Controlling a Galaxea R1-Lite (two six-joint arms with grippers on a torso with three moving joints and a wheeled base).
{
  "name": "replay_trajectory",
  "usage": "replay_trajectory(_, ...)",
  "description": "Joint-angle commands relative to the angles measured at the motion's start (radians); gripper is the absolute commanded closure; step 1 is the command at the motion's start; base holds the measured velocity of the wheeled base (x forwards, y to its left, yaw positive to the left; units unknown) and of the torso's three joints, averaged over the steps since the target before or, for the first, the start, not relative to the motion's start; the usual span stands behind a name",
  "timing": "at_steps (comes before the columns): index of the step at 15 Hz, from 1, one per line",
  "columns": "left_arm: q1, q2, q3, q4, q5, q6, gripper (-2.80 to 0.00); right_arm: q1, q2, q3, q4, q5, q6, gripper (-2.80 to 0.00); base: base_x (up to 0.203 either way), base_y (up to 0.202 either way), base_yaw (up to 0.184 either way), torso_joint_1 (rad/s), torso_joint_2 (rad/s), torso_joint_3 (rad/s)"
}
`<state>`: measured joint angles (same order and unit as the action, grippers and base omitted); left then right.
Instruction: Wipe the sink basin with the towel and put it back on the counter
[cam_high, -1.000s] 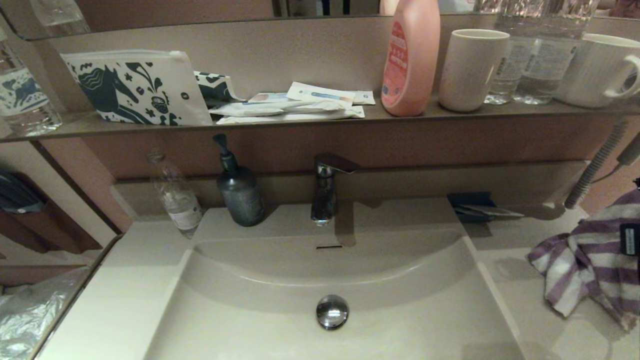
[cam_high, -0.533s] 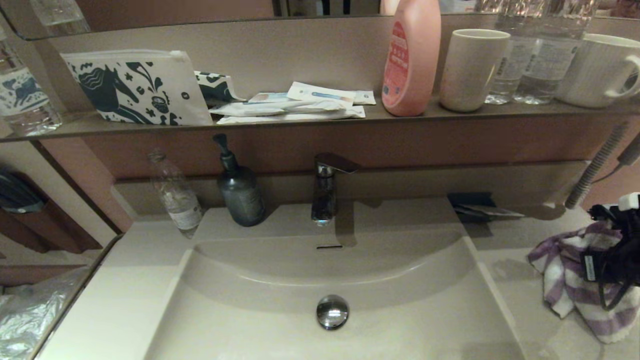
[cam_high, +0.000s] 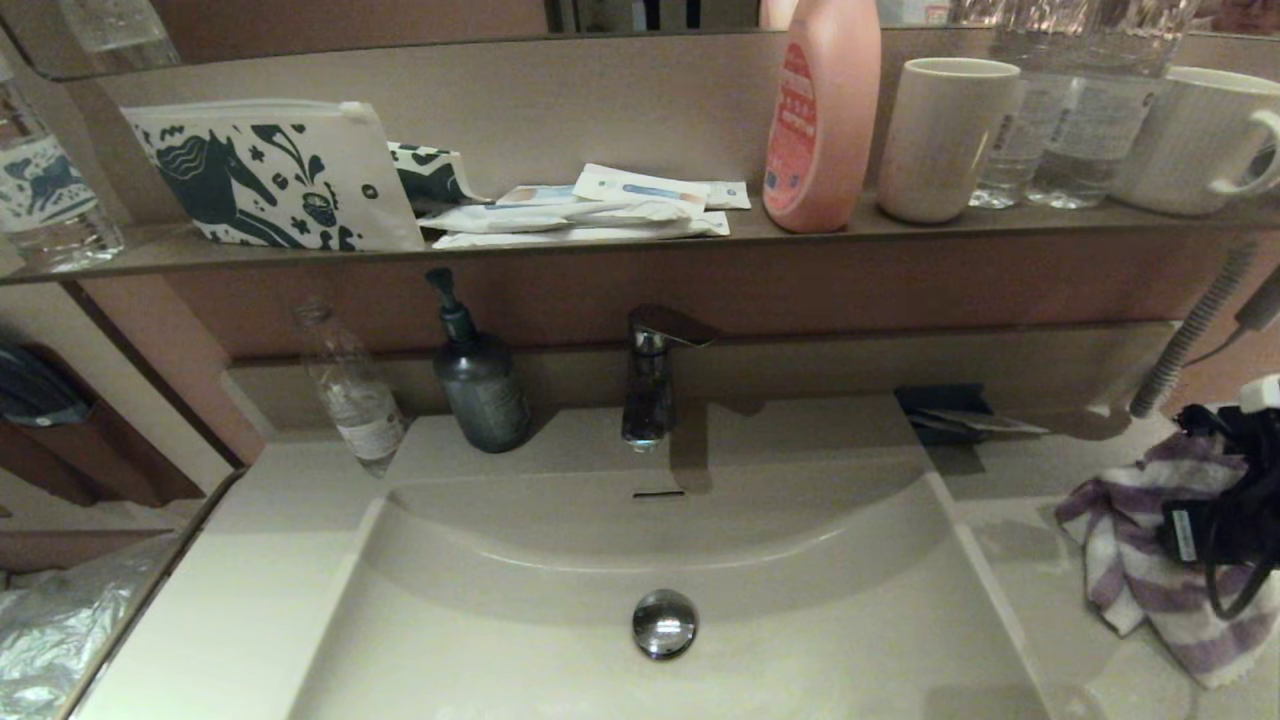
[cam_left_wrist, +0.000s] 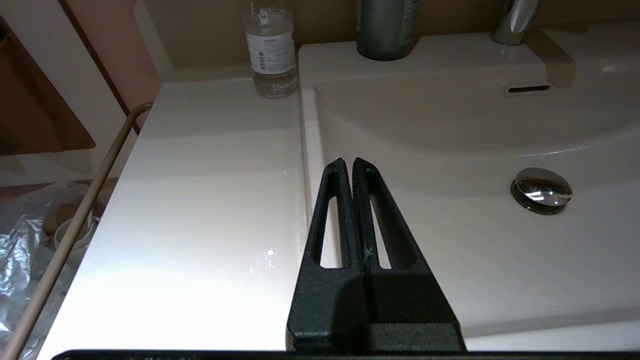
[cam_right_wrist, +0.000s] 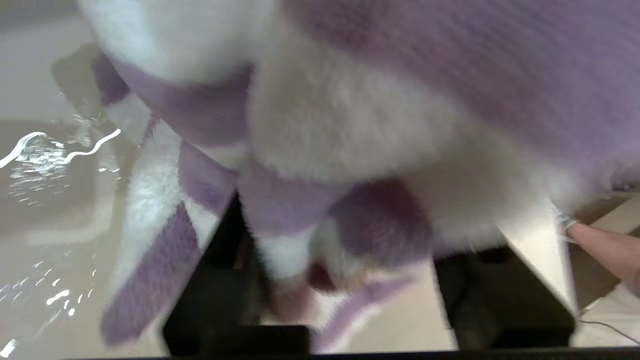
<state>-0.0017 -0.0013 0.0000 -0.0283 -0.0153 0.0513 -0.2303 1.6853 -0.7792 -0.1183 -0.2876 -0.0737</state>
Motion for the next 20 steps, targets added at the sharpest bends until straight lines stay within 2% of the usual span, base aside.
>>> replay_trajectory(1, 0.0, 0.001, 0.0, -0.001, 0.0, 0.0, 0.0, -0.005, -0.112, -0.081, 0.139, 0.0, -0.004, -2.8, 0.0, 0.0, 0.0, 0.0, 0.0, 0.0)
replay_trajectory(3, 0.0, 0.001, 0.0, -0.001, 0.0, 0.001, 0.0, -0.007, -0.175, -0.133, 0.271, 0.001, -0.004, -2.8, 0.0, 0.0, 0.0, 0.0, 0.0, 0.0)
replay_trajectory(4, 0.0, 0.001, 0.0, -0.001, 0.0, 0.001, 0.0, -0.016, -0.191, -0.139, 0.291, -0.001, -0.005, -2.8, 0.0, 0.0, 0.0, 0.0, 0.0, 0.0)
replay_trajectory(9, 0.0, 0.001, 0.0, -0.001, 0.0, 0.001, 0.0, -0.061, -0.259, -0.138, 0.331, 0.001, -0.006, -2.8, 0.0, 0.0, 0.0, 0.0, 0.0, 0.0)
replay_trajectory(16, 0.0, 0.001, 0.0, -0.001, 0.0, 0.0, 0.0, -0.021, -0.314, -0.147, 0.34, 0.016, -0.003, -2.8, 0.0, 0.0, 0.0, 0.0, 0.0, 0.0)
replay_trajectory(17, 0.0, 0.001, 0.0, -0.001, 0.0, 0.0, 0.0, -0.027, -0.314, -0.144, 0.35, 0.015, -0.005, -0.07, 0.0, 0.0, 0.0, 0.0, 0.0, 0.0)
replay_trajectory(20, 0.0, 0.001, 0.0, -0.001, 0.0, 0.001, 0.0, -0.03, -0.33, -0.136, 0.362, 0.017, -0.005, 0.0, 0.0, 0.0, 0.0, 0.0, 0.0, 0.0)
